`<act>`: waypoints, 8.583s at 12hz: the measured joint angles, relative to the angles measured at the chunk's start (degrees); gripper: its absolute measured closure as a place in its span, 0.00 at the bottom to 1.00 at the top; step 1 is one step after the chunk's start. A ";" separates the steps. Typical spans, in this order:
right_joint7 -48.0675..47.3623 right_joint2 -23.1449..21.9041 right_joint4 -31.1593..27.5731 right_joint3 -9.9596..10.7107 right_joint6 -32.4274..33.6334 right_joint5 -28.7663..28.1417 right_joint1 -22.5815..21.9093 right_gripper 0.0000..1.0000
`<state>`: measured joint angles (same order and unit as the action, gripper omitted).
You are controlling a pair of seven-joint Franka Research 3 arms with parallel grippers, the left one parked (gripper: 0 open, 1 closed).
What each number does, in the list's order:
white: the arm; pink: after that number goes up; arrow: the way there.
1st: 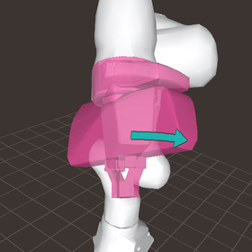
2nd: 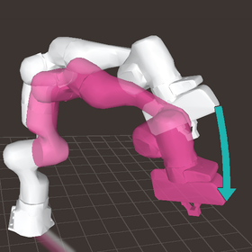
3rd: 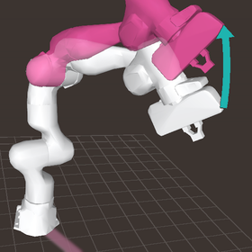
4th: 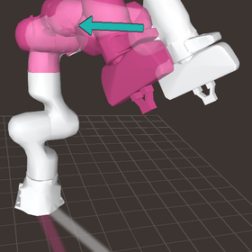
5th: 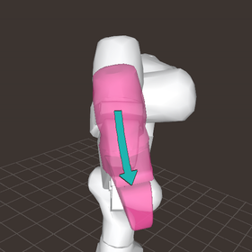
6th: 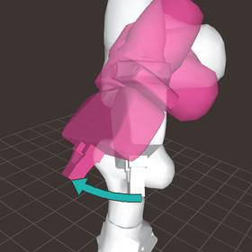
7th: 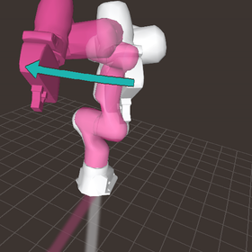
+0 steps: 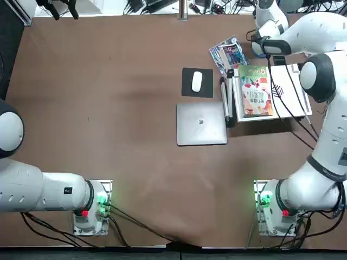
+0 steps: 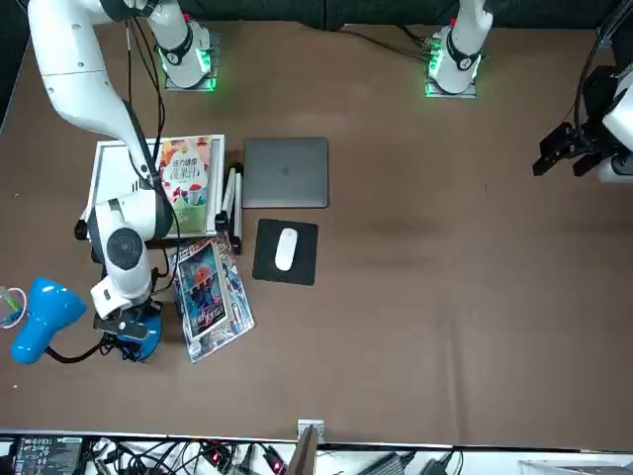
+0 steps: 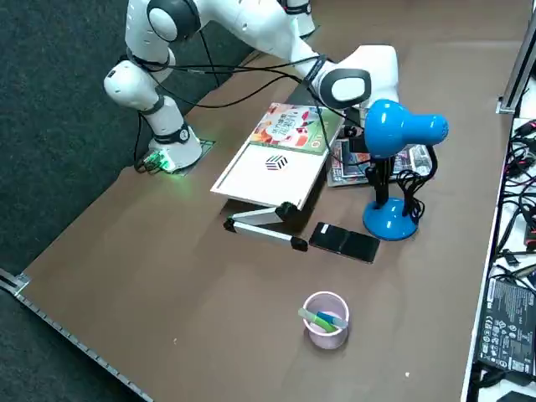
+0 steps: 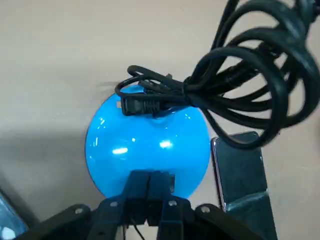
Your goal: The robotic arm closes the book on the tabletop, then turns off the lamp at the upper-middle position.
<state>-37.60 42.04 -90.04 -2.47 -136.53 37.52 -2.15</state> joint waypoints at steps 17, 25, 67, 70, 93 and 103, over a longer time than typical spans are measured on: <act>2.73 -1.16 -2.97 -0.53 -3.24 0.00 1.31 0.98; 3.08 -1.18 -3.05 -0.92 -5.22 0.00 2.42 0.98; 5.52 -2.24 -3.98 -6.60 -5.25 0.00 7.54 0.98; 5.52 -2.22 -4.20 -6.60 -5.11 0.00 7.61 0.98; 5.51 -2.50 -6.32 -7.06 -4.96 -0.22 8.66 0.98; 5.50 -2.50 -9.05 -12.05 -4.19 -2.12 13.86 0.98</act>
<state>-32.10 39.53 -99.09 -14.52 -140.72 35.40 11.71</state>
